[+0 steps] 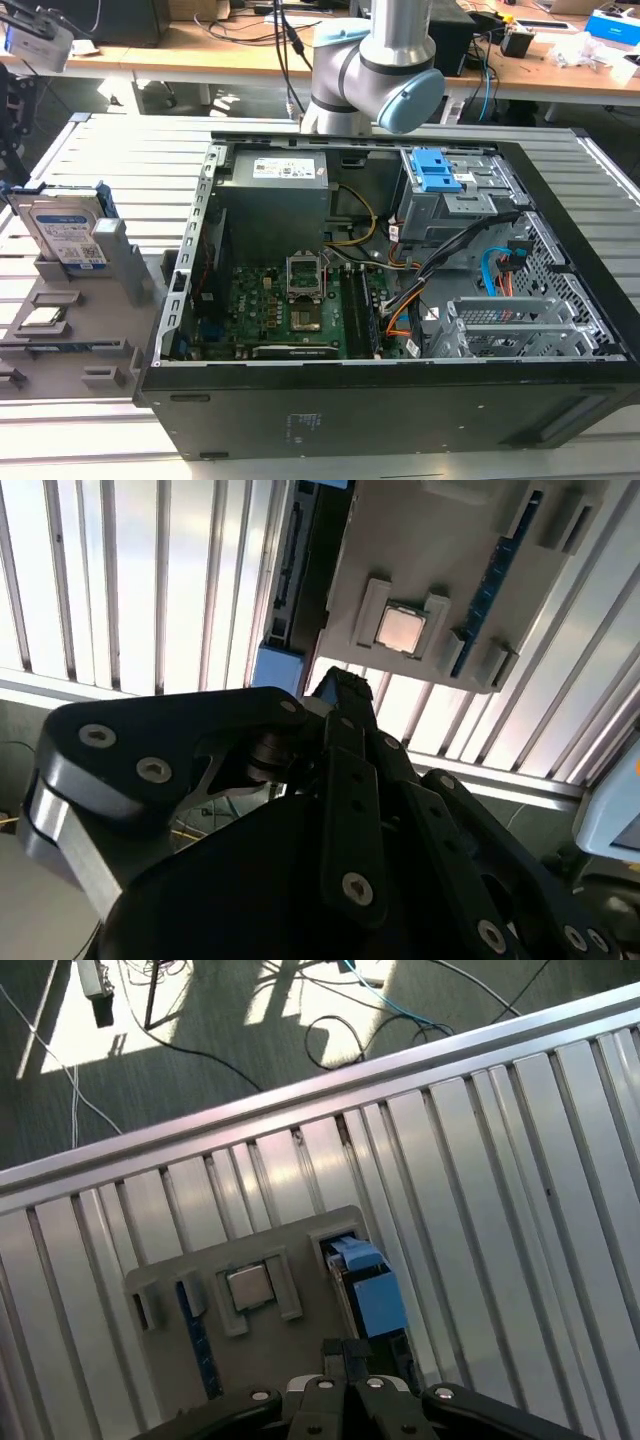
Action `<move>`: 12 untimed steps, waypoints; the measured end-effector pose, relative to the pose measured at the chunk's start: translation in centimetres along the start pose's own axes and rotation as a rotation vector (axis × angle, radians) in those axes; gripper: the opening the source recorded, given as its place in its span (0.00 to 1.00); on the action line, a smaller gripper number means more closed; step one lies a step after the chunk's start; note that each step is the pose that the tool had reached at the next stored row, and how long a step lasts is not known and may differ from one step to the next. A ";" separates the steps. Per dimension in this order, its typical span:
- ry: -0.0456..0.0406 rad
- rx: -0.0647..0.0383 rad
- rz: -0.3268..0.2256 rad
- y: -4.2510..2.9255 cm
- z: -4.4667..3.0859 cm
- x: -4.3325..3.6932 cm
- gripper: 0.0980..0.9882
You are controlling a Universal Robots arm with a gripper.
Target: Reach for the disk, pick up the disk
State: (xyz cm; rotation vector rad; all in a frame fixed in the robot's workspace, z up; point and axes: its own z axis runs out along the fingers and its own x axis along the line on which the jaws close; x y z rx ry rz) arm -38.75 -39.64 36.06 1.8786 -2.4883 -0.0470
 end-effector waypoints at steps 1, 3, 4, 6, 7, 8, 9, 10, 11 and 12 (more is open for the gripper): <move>0.0006 0.000 -0.015 0.00 0.00 0.00 0.01; 0.0016 0.000 -0.041 0.00 0.00 0.00 0.01; 0.0019 0.000 -0.049 0.00 0.00 0.00 0.01; 0.0024 0.000 -0.064 0.00 0.00 0.00 0.01; 0.0026 0.000 -0.070 0.00 0.00 0.00 0.01; 0.0032 0.000 -0.084 0.00 0.00 0.00 0.01; 0.0035 0.000 -0.092 0.00 0.00 0.00 0.01; 0.0038 0.000 -0.100 0.00 0.00 0.00 0.01; 0.0040 0.000 -0.104 0.00 0.00 0.00 0.01; 0.0041 0.000 -0.108 0.00 0.00 0.00 0.01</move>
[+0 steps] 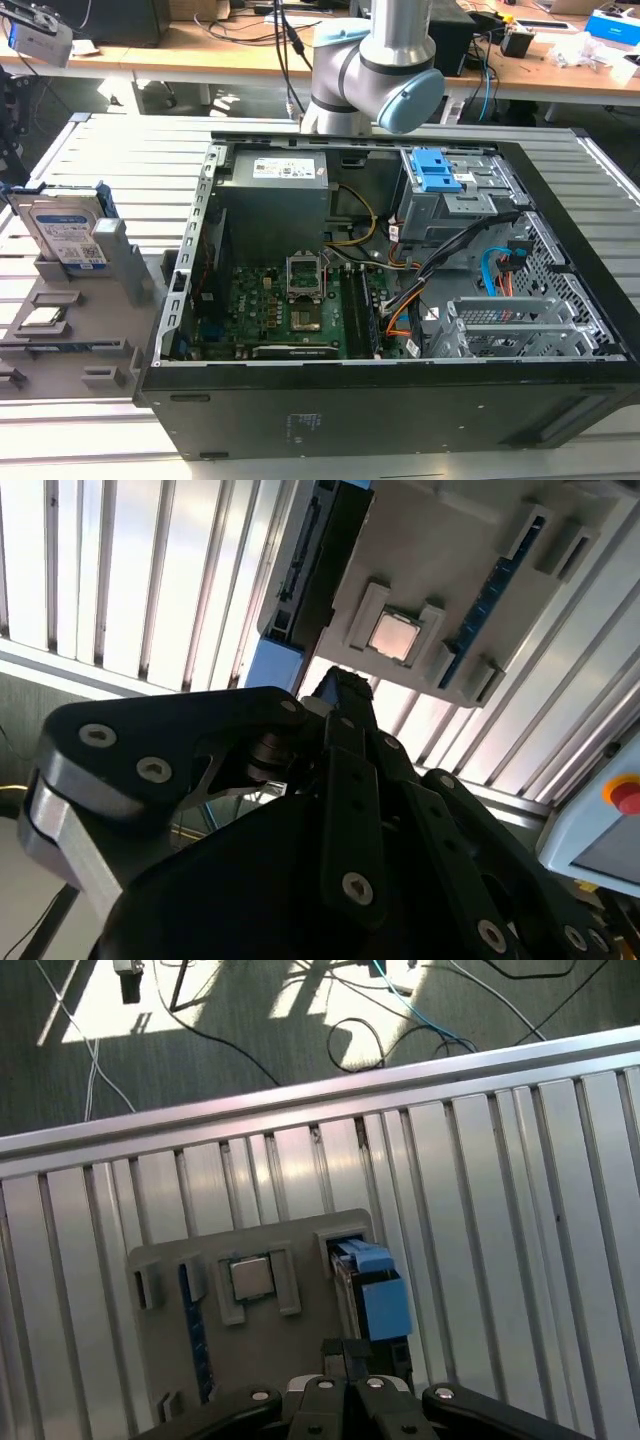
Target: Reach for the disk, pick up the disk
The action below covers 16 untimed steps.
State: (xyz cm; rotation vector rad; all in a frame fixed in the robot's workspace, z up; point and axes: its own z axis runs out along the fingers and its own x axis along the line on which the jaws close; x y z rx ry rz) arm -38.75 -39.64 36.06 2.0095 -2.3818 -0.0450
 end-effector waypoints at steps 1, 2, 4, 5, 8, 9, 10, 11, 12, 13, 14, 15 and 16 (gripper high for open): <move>0.0004 0.000 -0.009 0.00 0.00 0.00 0.01; 0.0005 0.000 -0.013 0.00 0.00 0.00 0.01; 0.0011 0.000 -0.028 0.00 0.00 0.00 0.01; 0.0013 0.000 -0.035 0.00 0.00 0.00 0.01; 0.0024 0.000 -0.062 0.00 0.00 0.00 0.01; 0.0029 0.000 -0.077 0.00 0.00 0.00 0.01; 0.0033 0.000 -0.087 0.00 0.00 0.00 0.01; 0.0037 0.000 -0.097 0.00 0.00 0.00 0.01; 0.0040 0.000 -0.106 0.00 0.00 0.00 0.01; 0.0041 0.000 -0.107 0.00 0.00 0.00 0.01; 0.0041 0.000 -0.107 0.00 0.00 0.00 0.01; 0.0041 0.000 -0.108 0.00 0.00 0.00 0.01; 0.0041 0.000 -0.108 0.00 0.00 0.00 0.01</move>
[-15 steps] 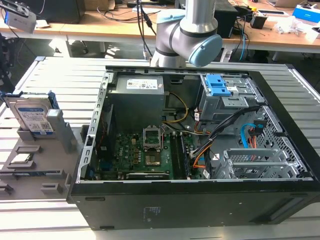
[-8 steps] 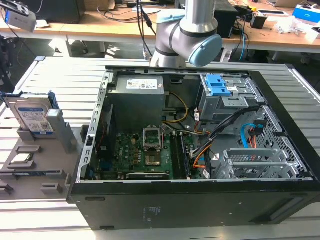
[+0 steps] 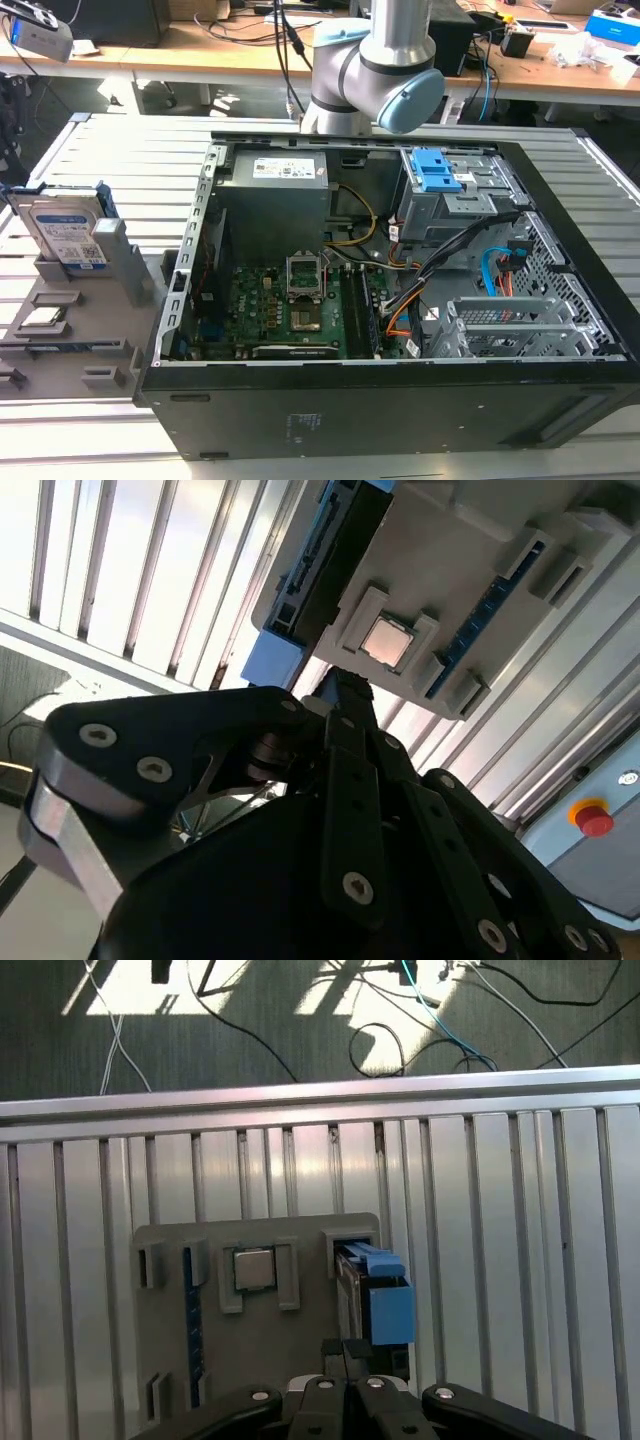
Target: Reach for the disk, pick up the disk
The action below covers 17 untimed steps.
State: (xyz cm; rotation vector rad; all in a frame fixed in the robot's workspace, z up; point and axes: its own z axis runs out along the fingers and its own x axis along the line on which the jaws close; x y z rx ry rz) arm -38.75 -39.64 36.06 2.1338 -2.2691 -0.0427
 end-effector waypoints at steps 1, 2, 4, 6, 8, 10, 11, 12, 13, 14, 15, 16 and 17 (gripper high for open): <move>0.0000 0.000 0.000 0.00 0.00 0.00 0.01; 0.0000 0.000 0.000 0.00 0.00 0.00 0.08; 0.0000 0.000 0.000 0.00 0.00 0.00 0.22; 0.0000 0.000 0.000 0.00 0.00 0.00 0.36; 0.0001 0.000 -0.001 0.00 0.00 0.00 0.50; 0.0001 0.000 -0.001 0.00 0.00 0.00 0.50; 0.0000 0.000 -0.001 0.01 0.00 -0.07 0.50; 0.0000 0.000 -0.001 0.01 0.00 -0.21 0.50; 0.0000 0.000 -0.001 0.02 0.00 -0.36 0.50; 0.0001 0.000 -0.001 0.03 0.00 -0.61 0.50; 0.0000 0.000 -0.001 0.05 0.00 -0.84 0.50; 0.0000 0.000 -0.001 0.07 0.00 -1.19 0.50; -0.0001 0.000 -0.001 0.09 0.00 -1.46 0.50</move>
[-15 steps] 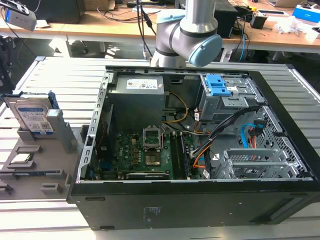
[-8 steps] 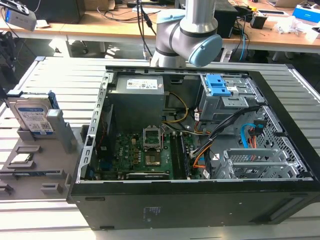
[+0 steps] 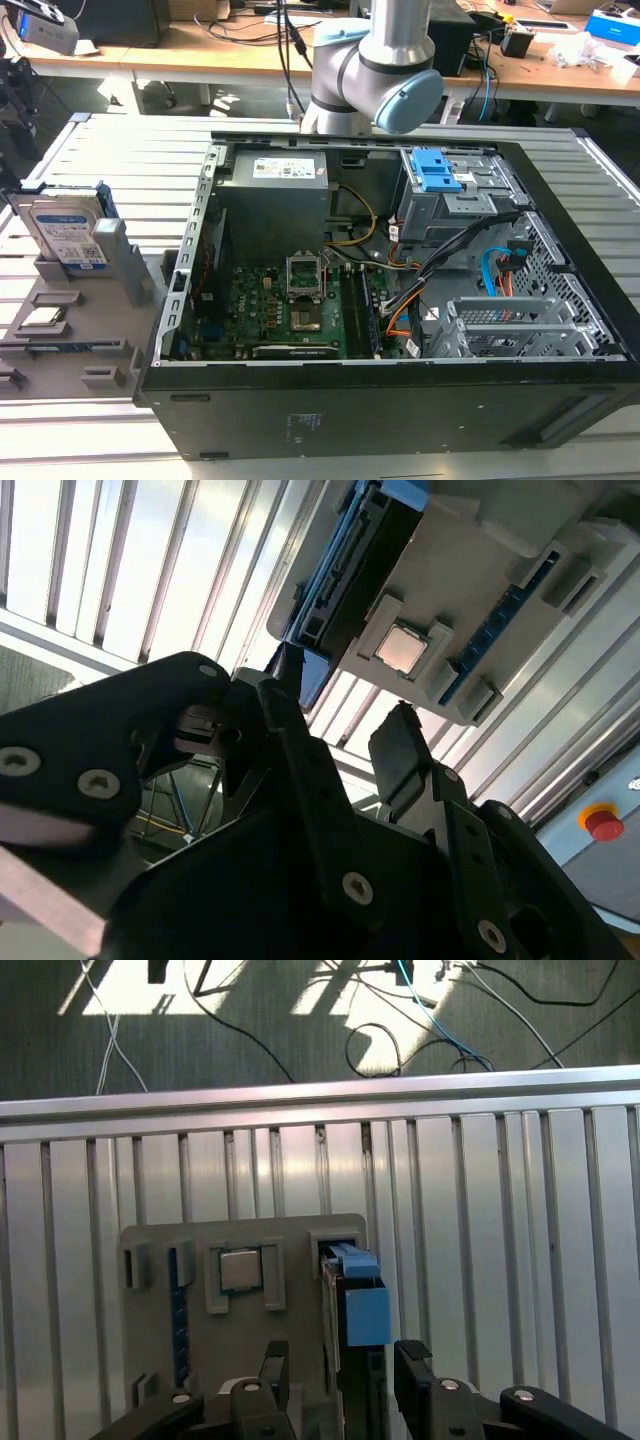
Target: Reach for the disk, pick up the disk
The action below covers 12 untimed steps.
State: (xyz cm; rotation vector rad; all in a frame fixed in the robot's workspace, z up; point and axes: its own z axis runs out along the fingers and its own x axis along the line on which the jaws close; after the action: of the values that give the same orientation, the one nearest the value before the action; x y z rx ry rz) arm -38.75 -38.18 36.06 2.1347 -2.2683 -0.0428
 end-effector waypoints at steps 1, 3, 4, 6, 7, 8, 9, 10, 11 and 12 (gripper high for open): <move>0.0000 0.000 0.000 0.01 0.00 -0.21 0.50; 0.0000 0.000 0.000 0.03 0.00 -0.57 0.50; 0.0001 0.000 0.000 0.04 0.00 -0.69 0.50; 0.0001 0.000 0.000 0.05 0.02 -0.85 0.50; 0.0001 0.000 0.000 0.04 0.19 -0.85 0.50; 0.0001 0.000 0.000 0.04 0.44 -0.85 0.50; 0.0001 0.000 0.000 0.03 0.78 -0.85 0.50; 0.0001 0.000 0.000 0.02 0.97 -0.85 0.50; 0.0002 0.000 0.000 0.01 1.22 -0.85 0.50; 0.0002 0.000 0.000 0.01 1.58 -0.85 0.50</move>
State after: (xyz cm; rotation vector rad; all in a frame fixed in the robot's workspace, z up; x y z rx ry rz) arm -38.77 -37.33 34.47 2.1347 -2.2681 -0.0427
